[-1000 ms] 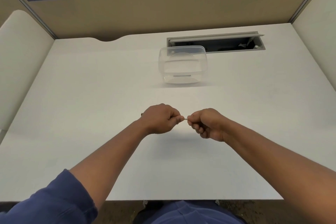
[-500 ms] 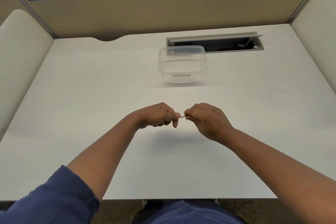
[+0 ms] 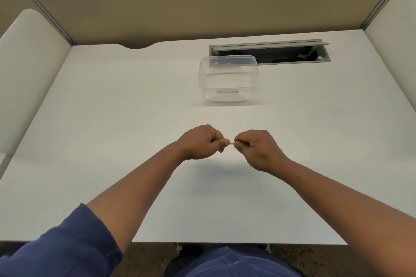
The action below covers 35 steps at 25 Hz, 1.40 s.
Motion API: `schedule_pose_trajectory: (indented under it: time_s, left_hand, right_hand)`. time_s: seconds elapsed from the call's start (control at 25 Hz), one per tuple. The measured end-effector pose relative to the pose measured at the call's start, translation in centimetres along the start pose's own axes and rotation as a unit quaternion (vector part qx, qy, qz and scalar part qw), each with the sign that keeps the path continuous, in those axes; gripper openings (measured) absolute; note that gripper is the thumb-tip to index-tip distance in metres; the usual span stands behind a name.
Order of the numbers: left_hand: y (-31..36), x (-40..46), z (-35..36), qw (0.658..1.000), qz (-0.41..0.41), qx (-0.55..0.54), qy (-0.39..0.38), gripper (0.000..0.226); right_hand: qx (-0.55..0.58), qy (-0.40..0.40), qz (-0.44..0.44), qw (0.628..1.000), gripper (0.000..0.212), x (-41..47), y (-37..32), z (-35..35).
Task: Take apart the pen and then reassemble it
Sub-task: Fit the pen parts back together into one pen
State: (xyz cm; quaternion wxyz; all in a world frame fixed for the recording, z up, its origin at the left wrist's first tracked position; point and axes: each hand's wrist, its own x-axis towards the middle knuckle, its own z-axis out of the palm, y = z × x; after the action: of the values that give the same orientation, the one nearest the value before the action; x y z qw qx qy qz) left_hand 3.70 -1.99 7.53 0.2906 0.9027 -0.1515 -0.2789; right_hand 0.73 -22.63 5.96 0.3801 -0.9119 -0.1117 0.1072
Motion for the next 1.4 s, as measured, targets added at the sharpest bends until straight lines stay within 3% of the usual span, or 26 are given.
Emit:
schedule_pose_trajectory:
  time_s: [0.04, 0.12, 0.16, 0.2, 0.28, 0.36, 0.44, 0.6, 0.92, 1.04, 1.16, 1.28, 1.4]
  left_hand:
    - [0.1, -0.2, 0.2, 0.998, 0.009, 0.064, 0.022, 0.040]
    - [0.2, -0.6, 0.7, 0.978, 0.057, 0.188, 0.068, 0.042]
    - [0.3, -0.7, 0.8, 0.971, 0.075, 0.214, 0.076, 0.042]
    - [0.3, -0.7, 0.8, 0.972, 0.071, 0.214, 0.066, 0.042]
    - [0.0, -0.5, 0.4, 0.991, 0.017, 0.133, 0.008, 0.040]
    - [-0.3, -0.2, 0.0, 0.999, -0.023, 0.020, -0.037, 0.040]
    - [-0.7, -0.1, -0.3, 0.994, -0.038, -0.085, -0.057, 0.042]
    - [-0.7, 0.0, -1.2, 0.974, -0.058, -0.191, -0.112, 0.039]
    - [-0.8, 0.2, -1.9, 0.937, -0.098, -0.249, -0.224, 0.039]
    - [-0.5, 0.1, -2.0, 0.933, -0.091, -0.254, -0.239, 0.039]
    - [0.2, 0.2, -2.0, 0.948, -0.066, -0.243, -0.196, 0.039]
    - [0.7, 0.1, -1.8, 0.965, -0.046, -0.225, -0.130, 0.040]
    - [1.1, -0.2, -1.4, 0.986, -0.024, -0.155, -0.057, 0.043]
  right_hand:
    - [0.095, -0.043, 0.099, 0.990, 0.023, 0.2, -0.4, -0.5]
    - [0.290, -0.142, 0.270, 0.907, 0.024, 0.3, -0.7, -1.2]
    - [0.340, -0.171, 0.309, 0.872, 0.023, 0.2, -0.6, -1.5]
    - [0.344, -0.187, 0.309, 0.867, 0.023, 0.2, -0.4, -1.5]
    - [0.254, -0.179, 0.238, 0.920, 0.023, 0.1, -0.2, -1.0]
    - [0.105, -0.115, 0.121, 0.980, 0.022, -0.1, -0.3, 0.0]
    - [0.009, -0.035, 0.000, 0.999, 0.015, -0.1, 0.2, 0.7]
    - [-0.045, 0.076, -0.143, 0.986, 0.013, -0.2, 1.5, 0.4]
    - [-0.202, 0.117, -0.307, 0.923, 0.016, -0.1, 2.2, 0.4]
    - [-0.228, 0.117, -0.327, 0.910, 0.010, -0.2, 2.2, 0.3]
    - [-0.231, 0.144, -0.294, 0.916, 0.009, -0.2, 1.8, 0.1]
    - [-0.185, 0.151, -0.214, 0.947, 0.013, -0.3, 1.0, 0.2]
    - [-0.097, 0.077, -0.069, 0.990, 0.015, -0.4, -0.8, 0.1]
